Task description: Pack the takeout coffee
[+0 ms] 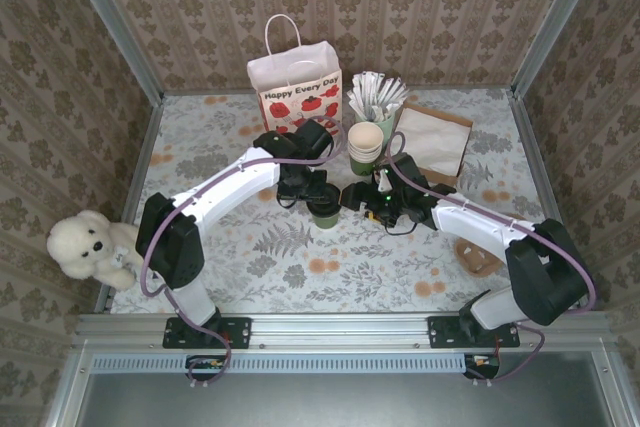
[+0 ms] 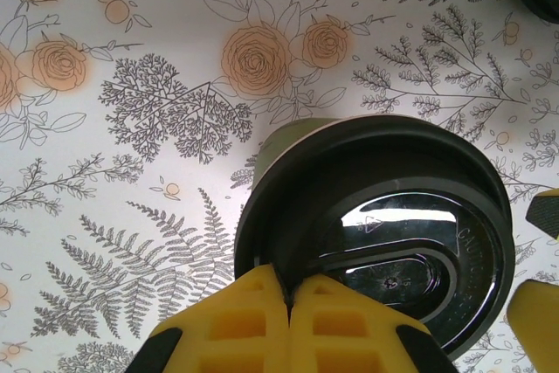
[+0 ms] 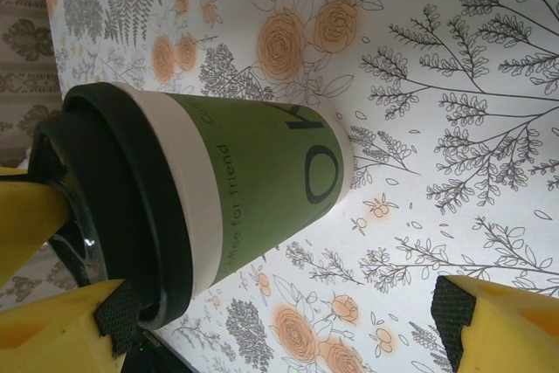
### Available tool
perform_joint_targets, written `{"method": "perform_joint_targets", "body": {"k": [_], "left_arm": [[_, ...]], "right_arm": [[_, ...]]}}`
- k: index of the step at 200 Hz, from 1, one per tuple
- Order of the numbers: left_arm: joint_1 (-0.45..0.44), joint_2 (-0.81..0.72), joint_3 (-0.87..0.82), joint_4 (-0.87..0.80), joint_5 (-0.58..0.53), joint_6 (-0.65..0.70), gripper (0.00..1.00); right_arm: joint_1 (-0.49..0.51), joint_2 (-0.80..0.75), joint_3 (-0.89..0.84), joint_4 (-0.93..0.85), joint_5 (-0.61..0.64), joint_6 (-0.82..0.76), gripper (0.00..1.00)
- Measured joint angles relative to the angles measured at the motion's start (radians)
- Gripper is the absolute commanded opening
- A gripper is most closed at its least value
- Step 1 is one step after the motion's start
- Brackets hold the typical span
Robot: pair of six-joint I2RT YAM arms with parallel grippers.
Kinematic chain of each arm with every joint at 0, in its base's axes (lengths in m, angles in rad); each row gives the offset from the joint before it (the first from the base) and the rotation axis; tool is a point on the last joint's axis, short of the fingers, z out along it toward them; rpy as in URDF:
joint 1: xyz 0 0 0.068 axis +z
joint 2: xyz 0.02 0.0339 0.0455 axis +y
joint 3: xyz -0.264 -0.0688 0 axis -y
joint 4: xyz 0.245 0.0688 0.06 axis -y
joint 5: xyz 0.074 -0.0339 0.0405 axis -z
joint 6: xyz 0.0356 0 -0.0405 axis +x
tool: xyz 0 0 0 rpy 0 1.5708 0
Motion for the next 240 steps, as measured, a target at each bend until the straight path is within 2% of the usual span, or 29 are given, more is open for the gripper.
{"method": "perform_joint_targets", "body": {"k": [176, 240], "left_arm": [[0.005, 0.001, -0.029, 0.040, 0.013, 0.000, 0.00], [0.012, -0.001, -0.047, 0.060, 0.031, 0.000, 0.00]], "right_arm": [[0.000, 0.040, 0.001, 0.024, 0.004, 0.075, 0.90], [-0.005, 0.064, 0.007, 0.008, -0.004, 0.079, 0.95]]}}
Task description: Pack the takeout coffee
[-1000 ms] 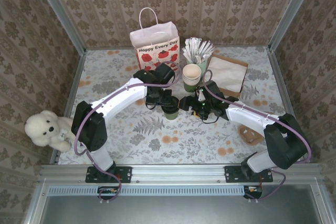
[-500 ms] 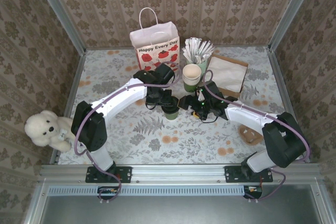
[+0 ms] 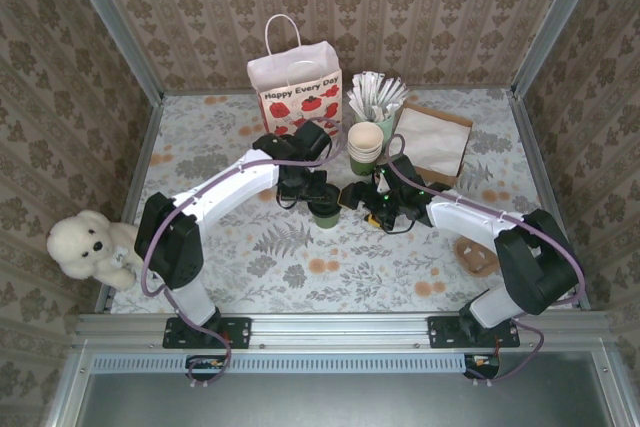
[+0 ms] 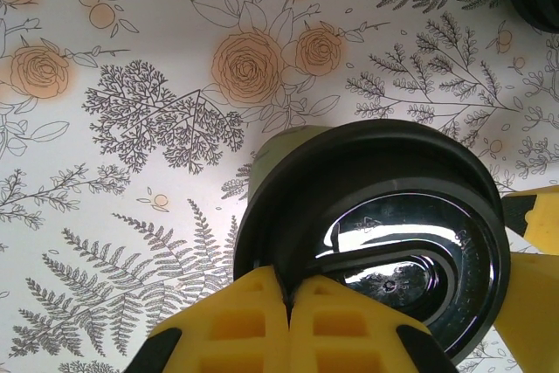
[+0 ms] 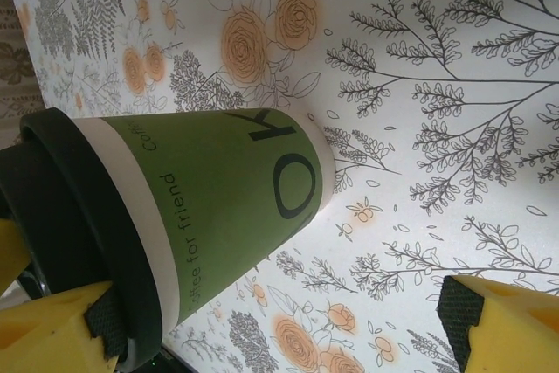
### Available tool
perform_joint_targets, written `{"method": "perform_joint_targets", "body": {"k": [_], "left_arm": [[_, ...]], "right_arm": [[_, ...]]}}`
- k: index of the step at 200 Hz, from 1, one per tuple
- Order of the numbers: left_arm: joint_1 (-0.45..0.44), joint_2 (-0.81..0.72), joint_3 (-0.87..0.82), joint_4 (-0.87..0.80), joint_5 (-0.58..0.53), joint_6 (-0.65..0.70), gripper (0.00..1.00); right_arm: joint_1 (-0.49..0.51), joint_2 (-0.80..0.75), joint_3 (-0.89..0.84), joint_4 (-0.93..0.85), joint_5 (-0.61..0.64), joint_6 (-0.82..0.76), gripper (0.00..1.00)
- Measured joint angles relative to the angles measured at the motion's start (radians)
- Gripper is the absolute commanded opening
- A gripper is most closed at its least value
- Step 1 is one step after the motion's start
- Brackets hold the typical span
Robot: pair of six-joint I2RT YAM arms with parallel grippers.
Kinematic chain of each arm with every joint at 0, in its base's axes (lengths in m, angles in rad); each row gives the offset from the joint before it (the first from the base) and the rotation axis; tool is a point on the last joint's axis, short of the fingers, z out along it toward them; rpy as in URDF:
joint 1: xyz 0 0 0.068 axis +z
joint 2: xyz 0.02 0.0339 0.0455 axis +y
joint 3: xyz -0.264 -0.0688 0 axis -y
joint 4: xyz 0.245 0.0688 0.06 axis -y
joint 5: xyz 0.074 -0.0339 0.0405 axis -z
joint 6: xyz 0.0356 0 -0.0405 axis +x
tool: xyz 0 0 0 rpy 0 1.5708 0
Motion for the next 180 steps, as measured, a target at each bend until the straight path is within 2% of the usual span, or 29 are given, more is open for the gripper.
{"method": "perform_joint_targets", "body": {"k": [76, 130, 180], "left_arm": [[0.015, -0.025, -0.083, 0.085, 0.041, 0.002, 0.00], [0.014, 0.056, 0.071, -0.021, 0.025, 0.060, 0.00], [0.014, 0.098, 0.139, -0.074, 0.001, 0.105, 0.00]], "right_arm": [[-0.013, 0.007, -0.027, 0.047, -0.039, 0.022, 0.96], [-0.022, 0.007, 0.036, -0.052, -0.003, 0.013, 0.98], [-0.023, 0.007, 0.042, -0.035, 0.037, 0.026, 0.99]]}}
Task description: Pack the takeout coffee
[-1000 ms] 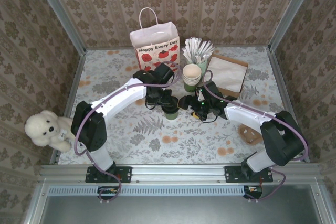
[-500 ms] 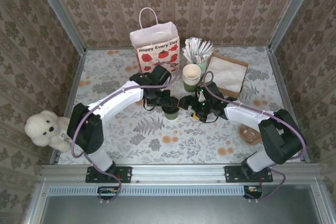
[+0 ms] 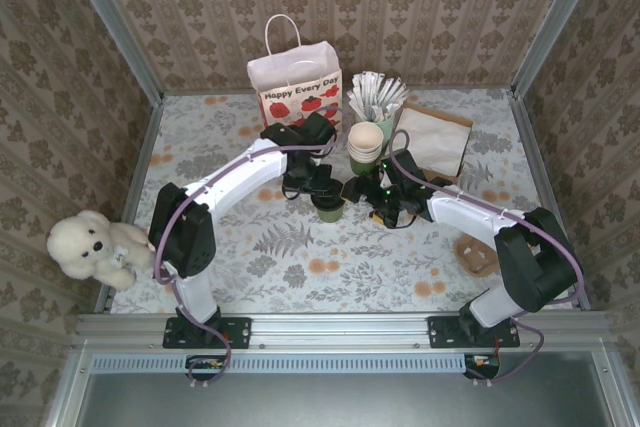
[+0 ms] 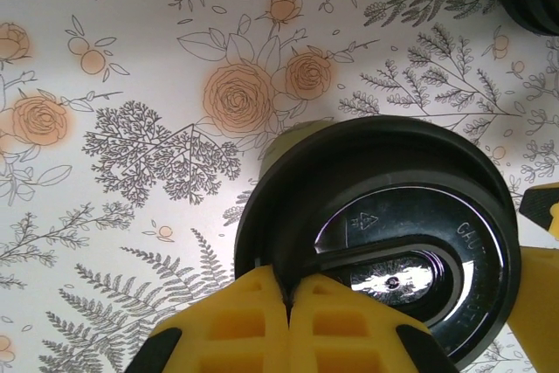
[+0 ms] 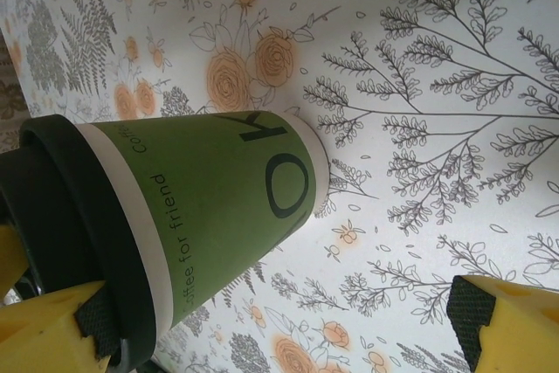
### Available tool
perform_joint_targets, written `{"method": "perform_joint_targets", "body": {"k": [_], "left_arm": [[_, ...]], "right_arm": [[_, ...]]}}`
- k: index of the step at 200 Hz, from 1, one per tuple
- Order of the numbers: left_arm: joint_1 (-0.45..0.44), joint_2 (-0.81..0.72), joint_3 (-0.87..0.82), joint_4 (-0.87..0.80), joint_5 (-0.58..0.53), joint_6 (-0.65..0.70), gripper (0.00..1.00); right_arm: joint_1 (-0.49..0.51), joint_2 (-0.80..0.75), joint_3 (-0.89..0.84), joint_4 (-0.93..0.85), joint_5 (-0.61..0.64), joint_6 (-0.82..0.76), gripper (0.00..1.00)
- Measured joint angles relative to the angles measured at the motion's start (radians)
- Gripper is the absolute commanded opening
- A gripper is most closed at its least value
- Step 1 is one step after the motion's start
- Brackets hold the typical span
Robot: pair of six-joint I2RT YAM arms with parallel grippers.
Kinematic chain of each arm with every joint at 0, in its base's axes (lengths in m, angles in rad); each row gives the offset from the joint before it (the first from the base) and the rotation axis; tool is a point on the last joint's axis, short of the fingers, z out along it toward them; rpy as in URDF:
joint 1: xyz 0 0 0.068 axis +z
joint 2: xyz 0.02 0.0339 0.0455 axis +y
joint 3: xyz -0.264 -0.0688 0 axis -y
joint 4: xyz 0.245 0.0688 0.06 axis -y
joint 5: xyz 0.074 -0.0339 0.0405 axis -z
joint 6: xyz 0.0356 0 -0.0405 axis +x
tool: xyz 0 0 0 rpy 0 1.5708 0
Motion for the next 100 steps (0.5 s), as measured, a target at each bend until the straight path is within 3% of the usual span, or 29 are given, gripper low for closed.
{"method": "perform_joint_targets", "body": {"k": [56, 100], "left_arm": [[-0.022, 0.009, 0.040, -0.074, -0.012, 0.135, 0.00], [-0.046, 0.017, 0.065, -0.127, -0.010, 0.236, 0.00]], "right_arm": [[-0.003, -0.086, -0.034, 0.080, 0.106, 0.038, 1.00], [-0.012, -0.109, -0.046, 0.116, 0.103, 0.041, 1.00]]}}
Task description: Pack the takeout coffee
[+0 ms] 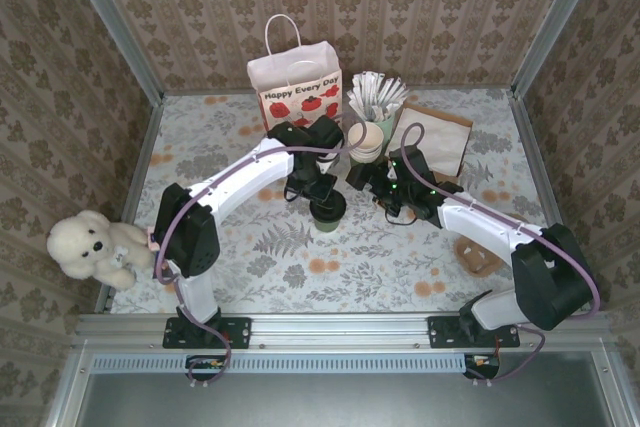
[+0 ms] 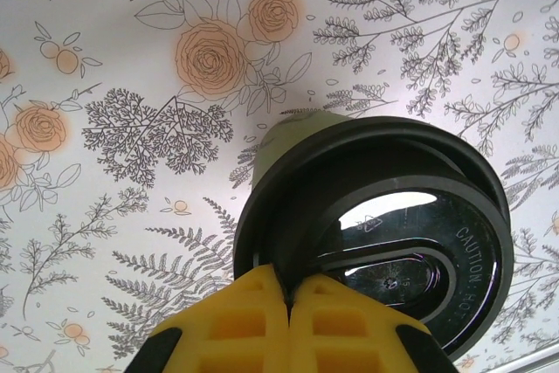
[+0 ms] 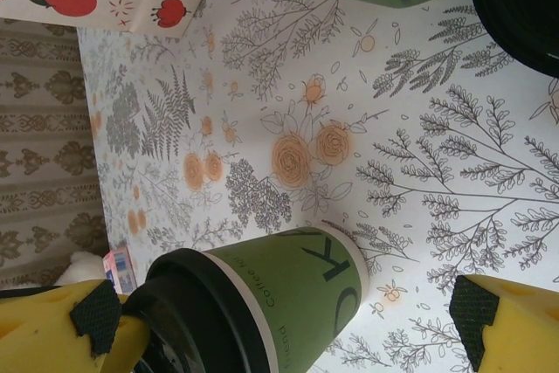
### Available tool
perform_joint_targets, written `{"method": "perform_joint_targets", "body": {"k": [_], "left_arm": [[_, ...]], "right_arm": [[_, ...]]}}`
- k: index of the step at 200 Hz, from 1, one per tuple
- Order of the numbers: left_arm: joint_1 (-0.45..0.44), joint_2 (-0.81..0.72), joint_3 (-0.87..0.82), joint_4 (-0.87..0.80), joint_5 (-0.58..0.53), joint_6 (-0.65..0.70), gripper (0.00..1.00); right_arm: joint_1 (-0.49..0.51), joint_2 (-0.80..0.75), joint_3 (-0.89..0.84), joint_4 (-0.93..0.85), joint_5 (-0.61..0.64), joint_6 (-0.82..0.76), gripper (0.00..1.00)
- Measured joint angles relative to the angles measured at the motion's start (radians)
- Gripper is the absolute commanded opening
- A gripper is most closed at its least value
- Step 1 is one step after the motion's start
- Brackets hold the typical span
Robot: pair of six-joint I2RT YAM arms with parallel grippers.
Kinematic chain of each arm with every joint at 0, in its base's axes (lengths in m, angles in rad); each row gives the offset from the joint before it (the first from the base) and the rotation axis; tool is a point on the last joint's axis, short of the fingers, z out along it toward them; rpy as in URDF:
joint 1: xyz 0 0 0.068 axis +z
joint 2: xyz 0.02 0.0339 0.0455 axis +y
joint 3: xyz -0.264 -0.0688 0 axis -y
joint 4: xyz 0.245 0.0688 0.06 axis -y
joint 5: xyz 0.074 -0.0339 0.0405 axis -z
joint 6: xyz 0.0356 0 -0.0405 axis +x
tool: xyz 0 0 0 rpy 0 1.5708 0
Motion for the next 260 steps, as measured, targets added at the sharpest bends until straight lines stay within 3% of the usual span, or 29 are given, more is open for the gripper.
{"method": "perform_joint_targets", "body": {"k": [65, 135, 174, 260], "left_arm": [[-0.001, 0.015, -0.003, 0.011, -0.003, 0.023, 0.00], [0.000, -0.043, -0.100, 0.109, 0.004, -0.034, 0.00], [-0.003, -0.034, -0.076, 0.083, -0.010, -0.053, 0.00], [-0.007, -0.027, -0.057, 0.062, -0.045, -0.237, 0.00]], "right_arm": [[-0.002, 0.116, 0.011, -0.006, -0.137, -0.020, 1.00], [-0.005, 0.143, -0.004, 0.027, -0.162, -0.019, 0.99], [-0.005, 0.142, -0.007, 0.043, -0.158, -0.028, 1.00], [0.001, 0.018, -0.103, 0.153, -0.185, -0.254, 1.00]]}}
